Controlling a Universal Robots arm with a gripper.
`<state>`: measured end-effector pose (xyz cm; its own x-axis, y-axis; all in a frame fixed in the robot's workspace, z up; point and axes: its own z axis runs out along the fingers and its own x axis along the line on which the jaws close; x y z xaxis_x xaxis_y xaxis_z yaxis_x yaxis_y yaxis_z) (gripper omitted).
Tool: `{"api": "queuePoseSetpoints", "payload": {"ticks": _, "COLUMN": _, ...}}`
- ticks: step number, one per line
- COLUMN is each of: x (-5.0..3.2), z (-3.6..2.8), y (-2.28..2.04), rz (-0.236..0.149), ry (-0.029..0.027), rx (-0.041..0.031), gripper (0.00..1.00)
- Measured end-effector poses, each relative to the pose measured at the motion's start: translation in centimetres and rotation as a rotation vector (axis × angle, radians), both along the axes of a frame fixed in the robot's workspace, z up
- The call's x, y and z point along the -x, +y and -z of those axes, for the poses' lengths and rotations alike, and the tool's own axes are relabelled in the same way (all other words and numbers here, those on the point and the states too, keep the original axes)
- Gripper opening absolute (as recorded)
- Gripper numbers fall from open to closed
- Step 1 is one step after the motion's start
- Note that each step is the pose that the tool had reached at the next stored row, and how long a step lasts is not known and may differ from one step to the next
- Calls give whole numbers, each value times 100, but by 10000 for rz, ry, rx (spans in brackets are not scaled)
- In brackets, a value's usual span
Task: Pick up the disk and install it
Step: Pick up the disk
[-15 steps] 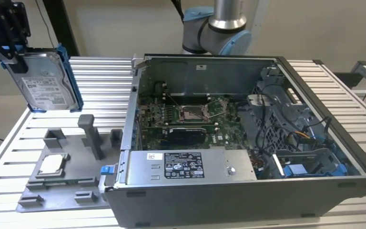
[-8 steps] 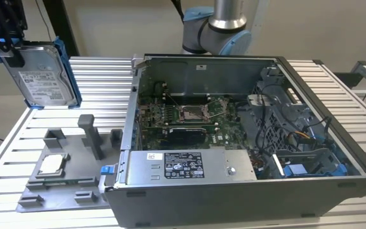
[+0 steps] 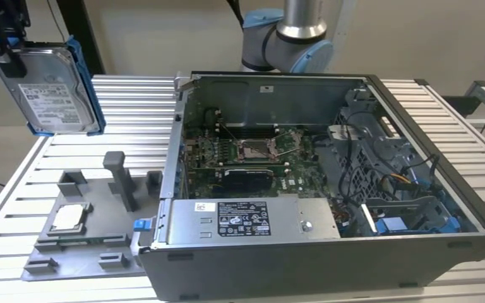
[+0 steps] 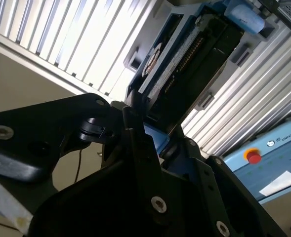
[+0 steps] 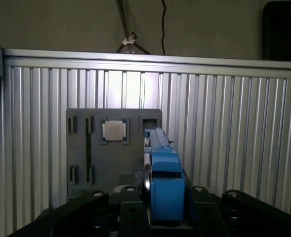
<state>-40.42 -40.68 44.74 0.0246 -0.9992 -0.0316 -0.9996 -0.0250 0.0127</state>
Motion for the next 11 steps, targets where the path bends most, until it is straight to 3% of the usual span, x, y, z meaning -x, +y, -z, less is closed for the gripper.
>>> {"api": "queuePoseSetpoints", "payload": {"ticks": 11, "x": 0, "z": -268, "y": 0, "rz": 0, "ry": 1, "rx": -1, "gripper": 0}}
